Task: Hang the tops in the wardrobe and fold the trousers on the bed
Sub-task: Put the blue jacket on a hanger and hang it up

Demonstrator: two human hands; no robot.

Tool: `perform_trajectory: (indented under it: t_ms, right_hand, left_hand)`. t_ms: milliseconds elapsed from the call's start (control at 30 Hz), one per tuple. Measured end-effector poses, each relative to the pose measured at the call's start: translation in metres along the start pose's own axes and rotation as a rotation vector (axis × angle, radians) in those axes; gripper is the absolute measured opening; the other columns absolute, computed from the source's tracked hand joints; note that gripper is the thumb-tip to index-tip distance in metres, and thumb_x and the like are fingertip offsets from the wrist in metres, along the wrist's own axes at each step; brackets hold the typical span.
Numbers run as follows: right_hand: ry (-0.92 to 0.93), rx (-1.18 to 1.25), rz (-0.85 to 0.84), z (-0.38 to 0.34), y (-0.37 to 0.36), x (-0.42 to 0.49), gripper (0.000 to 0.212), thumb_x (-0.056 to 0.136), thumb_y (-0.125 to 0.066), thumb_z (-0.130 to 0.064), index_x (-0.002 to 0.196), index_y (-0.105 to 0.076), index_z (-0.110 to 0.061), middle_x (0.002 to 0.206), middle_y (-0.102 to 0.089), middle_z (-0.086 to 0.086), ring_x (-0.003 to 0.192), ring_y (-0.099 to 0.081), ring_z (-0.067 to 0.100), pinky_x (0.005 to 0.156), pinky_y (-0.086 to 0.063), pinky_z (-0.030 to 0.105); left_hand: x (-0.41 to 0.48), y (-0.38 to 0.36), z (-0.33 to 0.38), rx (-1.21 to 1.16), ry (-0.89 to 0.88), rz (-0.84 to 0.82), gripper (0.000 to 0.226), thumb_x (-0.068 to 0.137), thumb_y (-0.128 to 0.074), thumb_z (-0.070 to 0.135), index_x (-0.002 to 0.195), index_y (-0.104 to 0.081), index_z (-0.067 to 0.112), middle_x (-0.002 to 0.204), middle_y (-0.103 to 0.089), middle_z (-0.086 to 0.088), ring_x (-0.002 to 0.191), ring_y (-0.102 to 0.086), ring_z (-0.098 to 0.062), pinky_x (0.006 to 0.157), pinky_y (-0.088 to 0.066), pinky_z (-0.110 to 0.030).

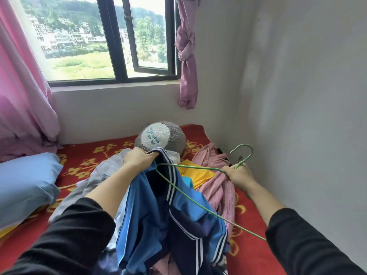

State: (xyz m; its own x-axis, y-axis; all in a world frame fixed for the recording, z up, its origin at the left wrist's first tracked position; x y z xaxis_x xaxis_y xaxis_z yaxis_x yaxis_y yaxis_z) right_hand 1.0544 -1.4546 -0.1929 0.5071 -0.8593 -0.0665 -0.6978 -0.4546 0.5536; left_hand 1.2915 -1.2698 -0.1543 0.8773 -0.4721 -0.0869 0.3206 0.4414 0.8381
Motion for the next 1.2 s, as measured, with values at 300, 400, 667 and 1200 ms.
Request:
perform_trajectory:
  t_ms: [300, 400, 667, 1200]
  right_hand:
    - [0.013, -0.012, -0.125, -0.021, -0.082, -0.025, 0.033, 0.087, -0.052, -0.022, 0.065, -0.068, -0.004, 0.070, -0.067, 0.010, 0.073, -0.060, 0.028, 0.066, -0.044, 0.029]
    - [0.026, 0.001, -0.192, -0.026, -0.094, -0.025, 0.031, 0.087, -0.052, -0.017, 0.061, -0.066, -0.006, 0.053, -0.056, -0.001, 0.058, -0.053, 0.020, 0.055, -0.039, 0.027]
    - [-0.058, 0.415, -0.200, -0.042, -0.110, -0.041, 0.036, 0.073, -0.060, -0.005, 0.039, -0.060, -0.016, 0.040, -0.042, -0.011, 0.052, -0.035, 0.016, 0.052, -0.027, 0.028]
    - [0.040, 0.415, -0.290, -0.040, -0.115, -0.058, 0.028, 0.051, -0.056, -0.025, 0.056, -0.062, 0.002, 0.055, -0.035, 0.008, 0.050, -0.028, 0.015, 0.047, -0.025, 0.027]
  left_hand:
    - [-0.035, -0.030, 0.016, -0.078, -0.247, -0.072, 0.049, 0.098, -0.038, 0.046, 0.063, -0.058, 0.018, 0.090, -0.070, -0.014, 0.092, -0.063, -0.034, 0.074, -0.043, -0.032]
    - [-0.038, -0.023, 0.002, 0.102, -0.342, 0.021, 0.044, 0.097, -0.037, 0.051, 0.090, -0.070, 0.021, 0.099, -0.070, -0.010, 0.095, -0.062, -0.034, 0.081, -0.050, -0.038]
    - [-0.079, -0.013, -0.014, 0.805, -0.618, 0.024, 0.028, 0.093, -0.044, 0.016, 0.115, -0.062, 0.018, 0.109, -0.067, -0.007, 0.101, -0.063, -0.030, 0.067, -0.041, -0.033]
    - [-0.088, -0.006, -0.028, 0.160, -0.436, -0.225, 0.023, 0.077, -0.054, 0.033, 0.093, -0.069, 0.027, 0.079, -0.071, 0.005, 0.072, -0.067, -0.016, 0.069, -0.052, -0.026]
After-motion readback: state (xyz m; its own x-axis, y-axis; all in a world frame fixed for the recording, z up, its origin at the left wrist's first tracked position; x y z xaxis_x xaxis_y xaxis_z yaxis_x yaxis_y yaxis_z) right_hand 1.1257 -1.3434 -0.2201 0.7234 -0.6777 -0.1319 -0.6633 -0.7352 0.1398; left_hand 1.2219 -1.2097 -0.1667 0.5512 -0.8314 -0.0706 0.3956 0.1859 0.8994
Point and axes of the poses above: each hand's wrist, its own x-axis towards the middle knuckle, its own y-axis out of the back of the hand, z = x × y, the point moved 1 cm from there along x, towards the middle knuckle
